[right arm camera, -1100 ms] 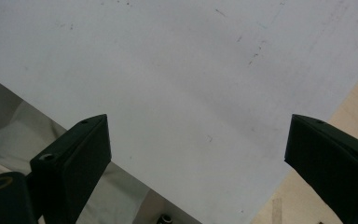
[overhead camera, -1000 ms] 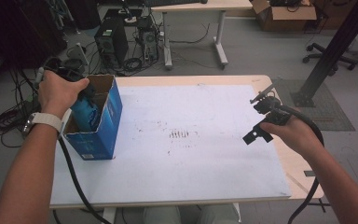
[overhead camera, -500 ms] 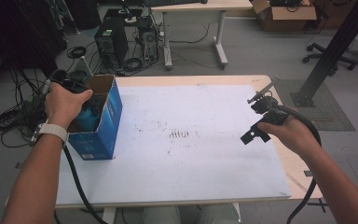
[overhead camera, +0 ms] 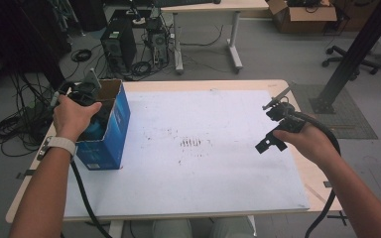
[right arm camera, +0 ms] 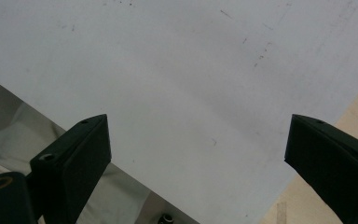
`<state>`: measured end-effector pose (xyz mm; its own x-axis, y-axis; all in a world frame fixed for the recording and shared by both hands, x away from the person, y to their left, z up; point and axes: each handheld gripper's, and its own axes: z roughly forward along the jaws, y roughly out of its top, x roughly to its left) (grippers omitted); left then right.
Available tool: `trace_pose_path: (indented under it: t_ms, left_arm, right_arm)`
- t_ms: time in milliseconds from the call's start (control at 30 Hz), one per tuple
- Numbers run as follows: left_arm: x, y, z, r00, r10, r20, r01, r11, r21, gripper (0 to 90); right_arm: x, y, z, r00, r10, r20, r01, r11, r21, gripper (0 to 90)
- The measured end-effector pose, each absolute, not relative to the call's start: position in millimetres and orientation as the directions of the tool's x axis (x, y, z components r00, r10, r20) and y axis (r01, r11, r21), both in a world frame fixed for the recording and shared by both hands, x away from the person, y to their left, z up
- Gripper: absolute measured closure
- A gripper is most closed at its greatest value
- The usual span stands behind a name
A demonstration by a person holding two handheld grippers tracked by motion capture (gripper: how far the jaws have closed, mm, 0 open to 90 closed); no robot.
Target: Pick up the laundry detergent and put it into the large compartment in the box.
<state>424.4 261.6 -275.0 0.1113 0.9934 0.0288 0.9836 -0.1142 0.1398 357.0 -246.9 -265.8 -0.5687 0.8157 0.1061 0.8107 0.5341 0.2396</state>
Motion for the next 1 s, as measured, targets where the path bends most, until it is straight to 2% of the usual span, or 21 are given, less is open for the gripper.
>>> trace_pose_path:
  t_ms: [733, 867, 1000]
  left_arm:
    - [426.6, 261.6, -278.7, 0.094, 0.995, 0.023, 0.984, -0.097, 0.151, 37.2]
    - [427.0, 261.4, -279.4, 0.083, 0.996, 0.033, 0.986, -0.087, 0.144, 32.7]
    - [426.8, 262.4, -279.0, 0.080, 0.996, 0.033, 0.985, -0.084, 0.149, 33.1]
  right_arm:
    - [357.7, -245.7, -267.5, -0.569, 0.815, 0.108, 0.811, 0.534, 0.240, 6.9]
    - [357.1, -245.4, -267.3, -0.569, 0.815, 0.112, 0.811, 0.534, 0.239, 6.9]
    - [357.0, -245.7, -268.6, -0.568, 0.815, 0.110, 0.812, 0.534, 0.238, 6.9]
